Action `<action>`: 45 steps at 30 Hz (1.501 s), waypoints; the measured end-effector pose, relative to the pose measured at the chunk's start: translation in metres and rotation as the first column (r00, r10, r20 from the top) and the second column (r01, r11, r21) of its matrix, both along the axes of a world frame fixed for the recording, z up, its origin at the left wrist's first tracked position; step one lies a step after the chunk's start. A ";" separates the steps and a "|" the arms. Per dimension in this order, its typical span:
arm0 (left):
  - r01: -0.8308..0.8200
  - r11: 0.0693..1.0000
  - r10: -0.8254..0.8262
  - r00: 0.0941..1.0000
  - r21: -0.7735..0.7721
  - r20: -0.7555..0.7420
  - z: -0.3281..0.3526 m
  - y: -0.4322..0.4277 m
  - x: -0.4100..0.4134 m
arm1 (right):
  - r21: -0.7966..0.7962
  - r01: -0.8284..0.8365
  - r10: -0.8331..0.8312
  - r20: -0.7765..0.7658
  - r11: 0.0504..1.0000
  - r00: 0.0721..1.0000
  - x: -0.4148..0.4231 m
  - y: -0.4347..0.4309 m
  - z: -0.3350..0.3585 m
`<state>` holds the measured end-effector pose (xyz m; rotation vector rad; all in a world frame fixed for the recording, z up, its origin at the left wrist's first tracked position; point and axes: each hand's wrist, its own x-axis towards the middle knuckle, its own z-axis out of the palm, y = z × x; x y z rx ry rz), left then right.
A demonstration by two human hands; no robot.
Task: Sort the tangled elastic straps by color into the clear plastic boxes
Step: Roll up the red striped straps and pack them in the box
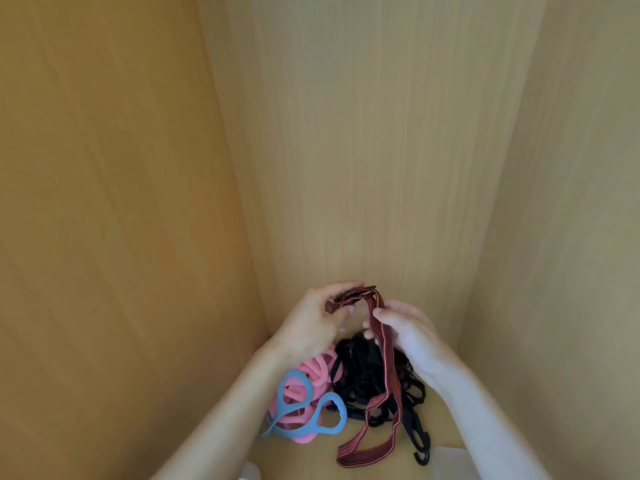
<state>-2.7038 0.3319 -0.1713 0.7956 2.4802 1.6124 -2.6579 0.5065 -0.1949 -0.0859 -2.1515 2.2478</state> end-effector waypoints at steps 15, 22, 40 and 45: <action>-0.242 0.948 0.272 0.953 0.206 -0.130 0.059 0.027 -0.027 | 0.244 0.269 -0.156 -0.399 0.932 0.903 -0.022 0.004 0.047; -0.184 0.901 0.194 0.981 0.393 0.014 0.061 0.029 -0.027 | -0.040 0.244 -0.245 -0.298 0.969 0.923 -0.018 0.002 0.050; 0.045 0.971 -0.041 0.999 0.234 -0.019 0.049 0.035 0.002 | -0.018 0.414 -0.398 -0.312 0.910 0.862 -0.014 -0.010 0.043; -0.044 0.973 0.064 0.995 0.227 -0.080 0.040 0.031 0.001 | -0.018 0.406 -0.389 -0.328 0.914 0.861 -0.004 -0.012 0.038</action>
